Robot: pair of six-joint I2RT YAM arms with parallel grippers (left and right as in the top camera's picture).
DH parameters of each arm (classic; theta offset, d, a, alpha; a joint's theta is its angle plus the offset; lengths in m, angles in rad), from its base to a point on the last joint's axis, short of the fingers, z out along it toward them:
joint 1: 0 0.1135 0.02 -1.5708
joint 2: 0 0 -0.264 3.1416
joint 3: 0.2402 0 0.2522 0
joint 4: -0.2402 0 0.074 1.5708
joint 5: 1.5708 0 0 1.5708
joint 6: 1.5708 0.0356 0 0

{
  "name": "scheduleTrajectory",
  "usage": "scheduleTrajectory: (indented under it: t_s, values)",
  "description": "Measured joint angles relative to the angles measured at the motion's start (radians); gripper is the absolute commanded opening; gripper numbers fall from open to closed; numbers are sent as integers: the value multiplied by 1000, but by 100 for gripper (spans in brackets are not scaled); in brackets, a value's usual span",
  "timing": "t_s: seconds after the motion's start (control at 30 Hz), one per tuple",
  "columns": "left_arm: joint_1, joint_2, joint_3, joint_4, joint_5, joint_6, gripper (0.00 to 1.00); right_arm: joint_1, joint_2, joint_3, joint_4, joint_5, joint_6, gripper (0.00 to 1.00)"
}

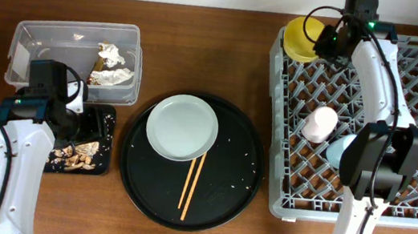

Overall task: Sort waste into correct bins and load items into the dishwasher rack
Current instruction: 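Set the yellow bowl upright in the rack's back corner with the right gripper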

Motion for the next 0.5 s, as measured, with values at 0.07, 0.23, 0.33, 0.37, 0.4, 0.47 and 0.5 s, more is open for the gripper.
scheduleTrajectory:
  t_s: [0.07, 0.23, 0.33, 0.37, 0.4, 0.47, 0.5]
  values:
    - [0, 0, 0, 0, 1, 0, 65, 0, 0, 0, 17, -99, 1, 21]
    - [0, 0, 0, 0, 1, 0, 65, 0, 0, 0, 15, -168, 16, 8]
    - [0, 0, 0, 0, 1, 0, 65, 0, 0, 0, 16, -167, 16, 7]
    - [0, 0, 0, 0, 1, 0, 65, 0, 0, 0, 16, -167, 16, 4]
    - [0, 0, 0, 0, 1, 0, 65, 0, 0, 0, 14, -167, 21, 4]
    - [0, 0, 0, 0, 1, 0, 65, 0, 0, 0, 13, -170, 58, 4]
    - [0, 0, 0, 0, 1, 0, 65, 0, 0, 0, 13, -170, 60, 4]
